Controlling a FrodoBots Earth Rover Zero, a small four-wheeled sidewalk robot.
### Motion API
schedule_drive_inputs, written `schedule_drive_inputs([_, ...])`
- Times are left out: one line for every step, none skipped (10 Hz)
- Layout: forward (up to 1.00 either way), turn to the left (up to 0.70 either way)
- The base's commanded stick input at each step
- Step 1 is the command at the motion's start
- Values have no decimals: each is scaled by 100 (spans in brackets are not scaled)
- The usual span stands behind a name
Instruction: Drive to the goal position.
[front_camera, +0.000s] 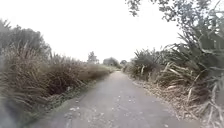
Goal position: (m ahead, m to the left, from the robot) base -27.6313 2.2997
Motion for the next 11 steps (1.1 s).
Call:
schedule_drive_inputs([0,-70])
schedule_drive_inputs([0,-70])
schedule_drive_inputs([0,-70])
schedule_drive_inputs([0,-70])
schedule_drive_inputs([0,-70])
schedule_drive_inputs([0,-70])
schedule_drive_inputs([0,-70])
schedule_drive_inputs([0,-70])
schedule_drive_inputs([0,-70])
schedule_drive_inputs([0,-70])
schedule_drive_inputs([0,-70])
